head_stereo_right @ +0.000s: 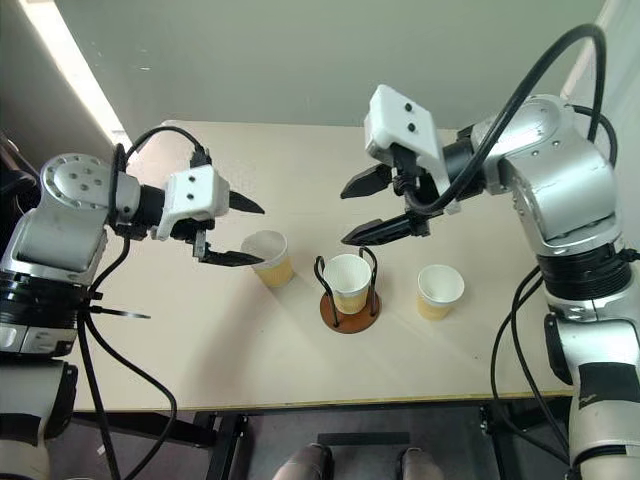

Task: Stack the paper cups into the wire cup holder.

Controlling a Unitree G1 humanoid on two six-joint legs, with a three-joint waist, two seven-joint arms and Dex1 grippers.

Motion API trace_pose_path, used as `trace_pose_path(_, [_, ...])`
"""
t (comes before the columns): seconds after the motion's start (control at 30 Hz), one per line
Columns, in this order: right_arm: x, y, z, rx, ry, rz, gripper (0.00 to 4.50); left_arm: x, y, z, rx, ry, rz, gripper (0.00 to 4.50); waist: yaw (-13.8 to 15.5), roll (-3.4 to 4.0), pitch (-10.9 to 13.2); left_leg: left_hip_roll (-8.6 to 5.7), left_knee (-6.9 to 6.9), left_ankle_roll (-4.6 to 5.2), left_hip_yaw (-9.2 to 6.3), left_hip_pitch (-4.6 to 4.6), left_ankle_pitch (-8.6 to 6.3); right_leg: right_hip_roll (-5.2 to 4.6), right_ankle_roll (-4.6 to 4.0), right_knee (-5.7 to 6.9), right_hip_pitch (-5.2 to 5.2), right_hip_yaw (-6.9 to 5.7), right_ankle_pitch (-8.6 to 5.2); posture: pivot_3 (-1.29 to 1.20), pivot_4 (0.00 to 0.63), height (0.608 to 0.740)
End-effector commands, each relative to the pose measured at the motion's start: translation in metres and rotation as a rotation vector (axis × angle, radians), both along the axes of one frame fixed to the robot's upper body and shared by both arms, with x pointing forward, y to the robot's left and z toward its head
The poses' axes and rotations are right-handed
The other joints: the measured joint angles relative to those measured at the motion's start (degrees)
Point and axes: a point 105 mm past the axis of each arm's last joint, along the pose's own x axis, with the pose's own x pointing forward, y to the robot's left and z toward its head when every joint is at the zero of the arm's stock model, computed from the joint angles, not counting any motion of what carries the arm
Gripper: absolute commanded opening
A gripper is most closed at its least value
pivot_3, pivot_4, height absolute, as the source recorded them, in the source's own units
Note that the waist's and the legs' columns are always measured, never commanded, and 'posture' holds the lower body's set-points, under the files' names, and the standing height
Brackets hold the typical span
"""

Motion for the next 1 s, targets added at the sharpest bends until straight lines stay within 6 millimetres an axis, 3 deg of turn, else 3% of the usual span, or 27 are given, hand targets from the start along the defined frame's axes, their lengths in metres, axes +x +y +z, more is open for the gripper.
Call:
trace_pose_path(0.03, [-0.017,0.000,0.018,0.067,0.020,0.055,3.28,-0.003,0.001,0.000,0.087,-0.053,-0.027,4.50,-0.08,0.00,0.00,0.01,0.00,0.00,0.00,0.01,0.00,0.00,0.00,0.02,0.00,0.00,0.00,0.00,0.150,0.740])
trace_pose_path(0.27, [-0.037,0.001,0.032,0.111,0.099,0.128,3.28,-0.002,-0.002,-0.015,0.198,-0.074,-0.072,4.50,-0.12,0.00,0.00,0.01,0.00,-0.02,-0.01,0.01,0.01,0.05,-0.17,0.04,-0.01,0.00,-0.10,0.00,0.150,0.740])
trace_pose_path(0.53, [-0.035,-0.002,0.032,0.109,0.095,0.099,3.28,-0.004,-0.004,-0.027,0.224,-0.059,-0.085,4.50,-0.10,0.00,0.00,0.01,0.00,-0.01,-0.02,0.01,0.01,0.05,-0.25,0.05,-0.01,0.00,-0.14,0.00,0.150,0.740])
trace_pose_path(1.0, [-0.029,-0.009,0.031,0.110,0.069,0.045,3.28,0.017,0.011,-0.043,0.286,-0.071,-0.022,4.50,-0.06,0.00,0.00,0.00,0.00,0.01,-0.04,0.01,-0.01,0.04,-0.14,0.06,-0.01,-0.01,-0.08,0.00,0.150,0.740])
